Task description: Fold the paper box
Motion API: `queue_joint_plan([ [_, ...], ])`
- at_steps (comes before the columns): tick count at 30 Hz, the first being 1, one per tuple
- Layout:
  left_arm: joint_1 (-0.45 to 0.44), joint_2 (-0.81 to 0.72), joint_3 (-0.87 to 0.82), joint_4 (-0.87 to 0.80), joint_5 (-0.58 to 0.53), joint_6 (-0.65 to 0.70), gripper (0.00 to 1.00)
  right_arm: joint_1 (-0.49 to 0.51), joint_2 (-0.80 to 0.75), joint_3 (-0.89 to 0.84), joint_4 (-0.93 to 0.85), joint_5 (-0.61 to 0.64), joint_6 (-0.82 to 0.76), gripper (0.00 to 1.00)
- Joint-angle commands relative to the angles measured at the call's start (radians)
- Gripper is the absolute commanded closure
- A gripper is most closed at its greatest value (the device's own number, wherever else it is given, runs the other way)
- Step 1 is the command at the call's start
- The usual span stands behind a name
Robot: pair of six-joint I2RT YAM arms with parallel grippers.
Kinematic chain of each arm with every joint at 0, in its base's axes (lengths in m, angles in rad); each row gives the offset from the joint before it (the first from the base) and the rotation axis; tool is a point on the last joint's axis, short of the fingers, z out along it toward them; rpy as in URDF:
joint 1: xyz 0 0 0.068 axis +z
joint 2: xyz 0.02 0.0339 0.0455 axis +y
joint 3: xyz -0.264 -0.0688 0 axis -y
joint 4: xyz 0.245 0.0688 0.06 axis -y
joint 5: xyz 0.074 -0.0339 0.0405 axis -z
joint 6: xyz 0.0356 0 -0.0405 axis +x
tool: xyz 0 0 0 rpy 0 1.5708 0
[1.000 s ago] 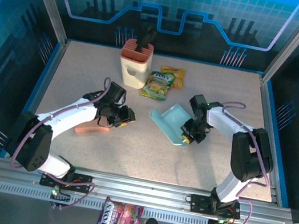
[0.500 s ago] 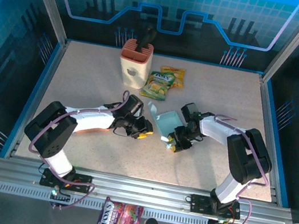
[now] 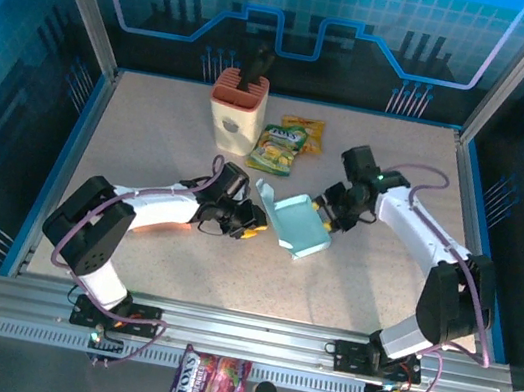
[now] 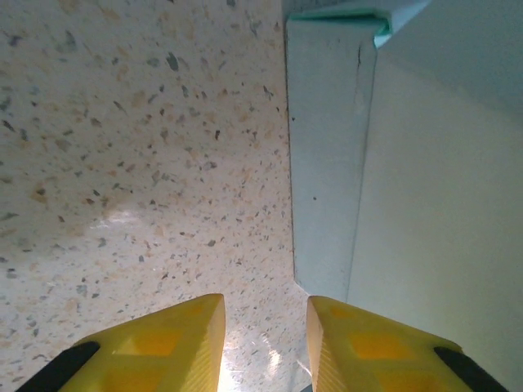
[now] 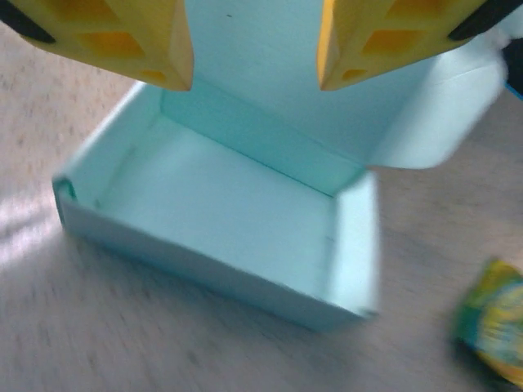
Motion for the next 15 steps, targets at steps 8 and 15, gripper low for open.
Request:
queue_joint_plan([
  [8, 0.05, -0.053, -0.016, -0.042, -0.013, 0.023, 0.68, 0.079, 0.158, 0.11, -0.018, 0.063, 0.166, 0.52],
  [15, 0.077, -0.123, -0.035, -0.098, -0.014, 0.051, 0.68, 0.12, 0.293, 0.135, 0.1, 0.099, 0.346, 0.49],
])
